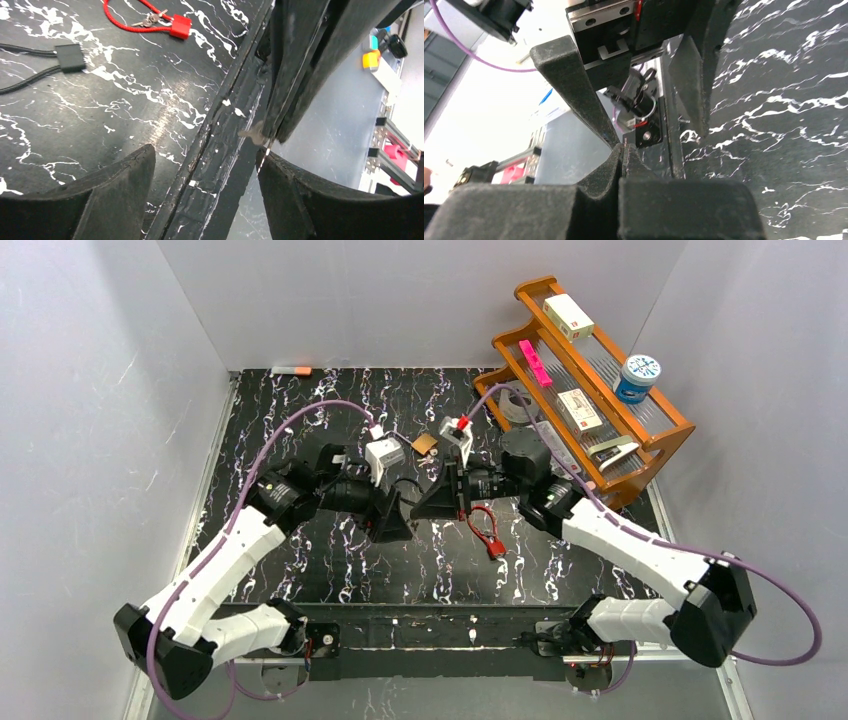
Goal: Unlock with the key
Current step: Pick up the key from the center of the board.
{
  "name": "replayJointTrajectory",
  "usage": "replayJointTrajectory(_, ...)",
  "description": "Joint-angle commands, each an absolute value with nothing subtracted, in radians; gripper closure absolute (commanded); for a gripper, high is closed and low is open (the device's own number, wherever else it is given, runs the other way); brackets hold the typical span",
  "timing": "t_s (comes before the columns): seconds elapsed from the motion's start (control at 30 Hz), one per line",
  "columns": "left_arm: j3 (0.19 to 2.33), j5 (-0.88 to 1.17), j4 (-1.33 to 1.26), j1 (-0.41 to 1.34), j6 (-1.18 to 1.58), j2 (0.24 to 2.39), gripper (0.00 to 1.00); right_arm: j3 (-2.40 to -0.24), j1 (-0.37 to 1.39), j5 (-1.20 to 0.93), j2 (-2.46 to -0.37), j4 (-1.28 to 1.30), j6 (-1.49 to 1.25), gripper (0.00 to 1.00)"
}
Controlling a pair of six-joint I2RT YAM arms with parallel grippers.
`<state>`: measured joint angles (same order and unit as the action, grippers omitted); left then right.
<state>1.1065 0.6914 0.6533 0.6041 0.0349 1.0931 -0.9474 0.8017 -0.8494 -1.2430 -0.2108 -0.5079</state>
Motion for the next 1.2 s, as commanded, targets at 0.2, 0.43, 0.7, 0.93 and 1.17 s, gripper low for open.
replayJointTrajectory(0.2, 1.189, 0.714, 0.39, 0.592, 0.276, 0.957, 0.25, -0.886, 0.805, -0.442, -1.045, -0.342, -0.646, 0.99)
replayJointTrajectory(0.43, 1.08, 0.581, -0.063, 0.592, 0.684, 0.913, 0.28, -0.839, 0.805, -0.235, -0.954, -0.481, -0.806, 0.99)
replayJointTrajectory(0.7, 0.983, 0.351, -0.326, 0.592, 0.99, 0.892, 0.51, -0.828, 0.805, -0.157, -0.922, -0.621, -0.887, 0.99)
replayJointTrajectory(0.93, 0.945, 0.28, -0.446, 0.592, 1.203, 0.883, 0.68, -0.856, 0.805, -0.175, -0.982, -0.705, -0.982, 0.99)
replayJointTrajectory(1.17, 0.925, 0.265, -0.452, 0.592, 1.232, 0.885, 0.61, -0.872, 0.805, -0.208, -1.038, -0.789, -1.025, 0.99)
